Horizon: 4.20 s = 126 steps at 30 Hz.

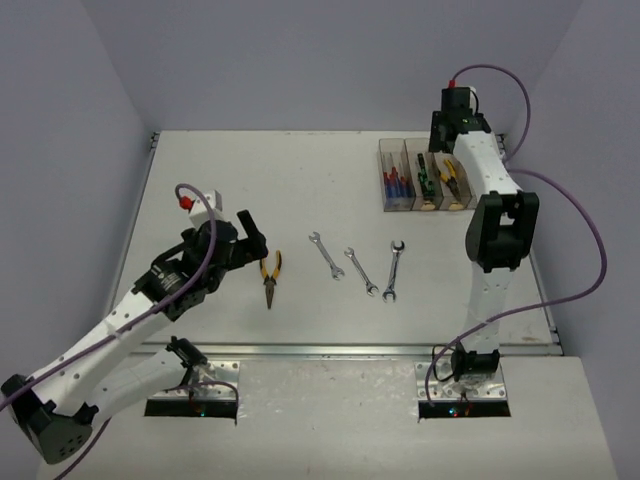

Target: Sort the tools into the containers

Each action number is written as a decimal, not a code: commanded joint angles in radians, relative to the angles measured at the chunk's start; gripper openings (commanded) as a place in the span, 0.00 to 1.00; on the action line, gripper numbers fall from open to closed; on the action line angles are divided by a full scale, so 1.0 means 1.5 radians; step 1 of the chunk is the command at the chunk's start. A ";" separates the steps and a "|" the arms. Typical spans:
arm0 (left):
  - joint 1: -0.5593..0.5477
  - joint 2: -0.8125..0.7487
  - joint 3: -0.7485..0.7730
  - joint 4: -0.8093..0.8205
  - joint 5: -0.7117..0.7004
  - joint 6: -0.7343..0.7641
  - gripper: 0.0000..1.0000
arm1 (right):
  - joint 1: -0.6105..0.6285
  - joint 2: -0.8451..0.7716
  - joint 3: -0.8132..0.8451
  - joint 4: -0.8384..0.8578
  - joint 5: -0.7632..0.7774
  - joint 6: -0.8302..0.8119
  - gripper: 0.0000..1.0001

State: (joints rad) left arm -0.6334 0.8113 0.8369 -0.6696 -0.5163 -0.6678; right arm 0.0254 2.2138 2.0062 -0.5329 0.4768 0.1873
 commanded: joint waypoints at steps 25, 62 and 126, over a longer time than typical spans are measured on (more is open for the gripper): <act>0.122 0.540 0.019 0.231 0.137 -0.032 0.37 | 0.237 -0.559 -0.657 0.061 -0.471 0.152 0.72; -0.044 0.222 -0.068 0.330 0.175 -0.187 0.00 | 0.422 -0.389 -0.837 0.680 -0.807 0.461 0.53; -0.056 -0.090 -0.009 0.011 0.098 0.113 1.00 | -0.066 0.041 0.123 -0.148 -0.134 -0.127 0.69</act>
State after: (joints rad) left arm -0.7139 0.6943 0.8223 -0.7052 -0.3754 -0.5158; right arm -0.0809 2.4070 2.1699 -0.7474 0.2381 -0.0550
